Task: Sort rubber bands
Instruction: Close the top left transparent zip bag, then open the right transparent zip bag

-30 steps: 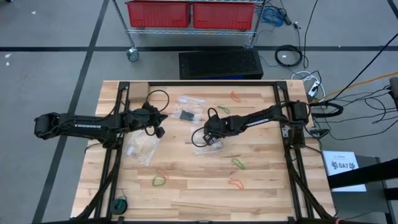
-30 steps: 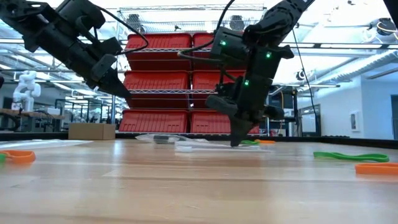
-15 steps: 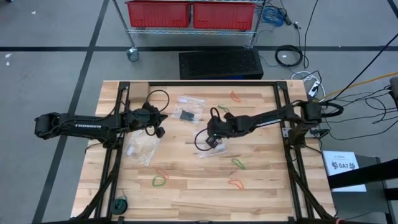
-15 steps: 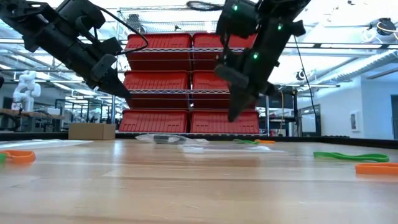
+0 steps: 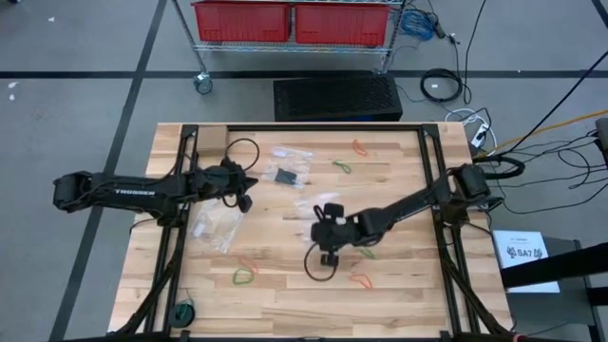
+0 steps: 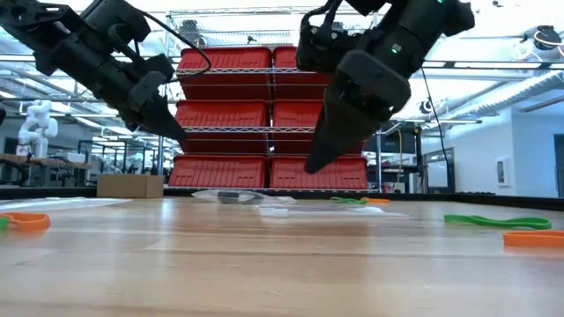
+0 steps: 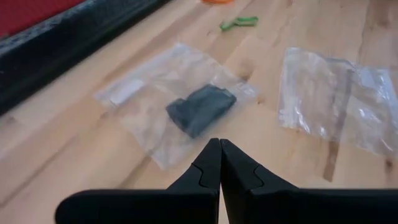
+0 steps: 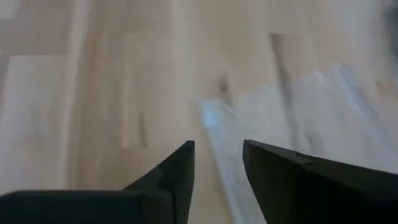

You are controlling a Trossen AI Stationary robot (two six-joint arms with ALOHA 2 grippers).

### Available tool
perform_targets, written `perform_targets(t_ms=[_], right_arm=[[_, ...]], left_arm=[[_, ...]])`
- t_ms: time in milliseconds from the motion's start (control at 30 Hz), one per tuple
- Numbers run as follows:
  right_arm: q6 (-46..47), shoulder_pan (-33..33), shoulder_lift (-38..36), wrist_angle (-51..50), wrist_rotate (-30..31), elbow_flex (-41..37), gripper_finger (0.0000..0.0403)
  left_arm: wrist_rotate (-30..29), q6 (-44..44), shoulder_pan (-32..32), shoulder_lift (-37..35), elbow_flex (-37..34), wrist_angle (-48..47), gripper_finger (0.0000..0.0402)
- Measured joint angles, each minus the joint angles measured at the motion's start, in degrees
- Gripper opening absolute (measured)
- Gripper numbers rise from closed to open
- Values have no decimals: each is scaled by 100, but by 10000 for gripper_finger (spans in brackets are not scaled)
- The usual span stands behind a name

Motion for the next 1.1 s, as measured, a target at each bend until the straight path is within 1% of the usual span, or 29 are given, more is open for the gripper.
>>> perform_targets(t_ms=[200, 333, 400, 500, 600, 667, 700, 767, 867, 900, 1000, 1100], right_arm=[[-229, 84, 392, 20, 60, 1, 136], [-200, 69, 647, -9, 524, 1, 127], [-200, 71, 722, -47, 611, 25, 119], [-197, 63, 786, -70, 630, 38, 99], [-204, 64, 785, -57, 635, 33, 58], [-274, 63, 772, -48, 699, 27, 22], [-348, 63, 776, -70, 758, 36, 11], [-432, 38, 782, -153, 805, 104, 8], [-532, 21, 793, -238, 820, 253, 2], [-591, 21, 761, -290, 819, 321, 1], [-664, 23, 592, -574, 824, 596, 1], [-776, 21, 381, -1036, 882, 834, 0]], left_arm=[[271, 0, -2, 390, 0, 180, 7], [351, 123, -1, 707, 0, 507, 7], [371, 289, -2, 820, 0, 735, 7], [367, 344, -2, 880, -2, 1154, 6], [421, 443, -4, 880, -2, 1553, 6], [625, 458, -1, 880, -2, 1742, 7], [709, 497, 0, 882, -2, 1840, 9], [927, 570, 0, 884, -2, 2035, 15], [1473, 603, 0, 884, -2, 2425, 27], [1570, 631, -2, 884, -2, 2591, 30], [1599, 1022, -41, 880, 2, 3034, 31], [1766, 1485, -111, 882, 4, 3111, 29]])
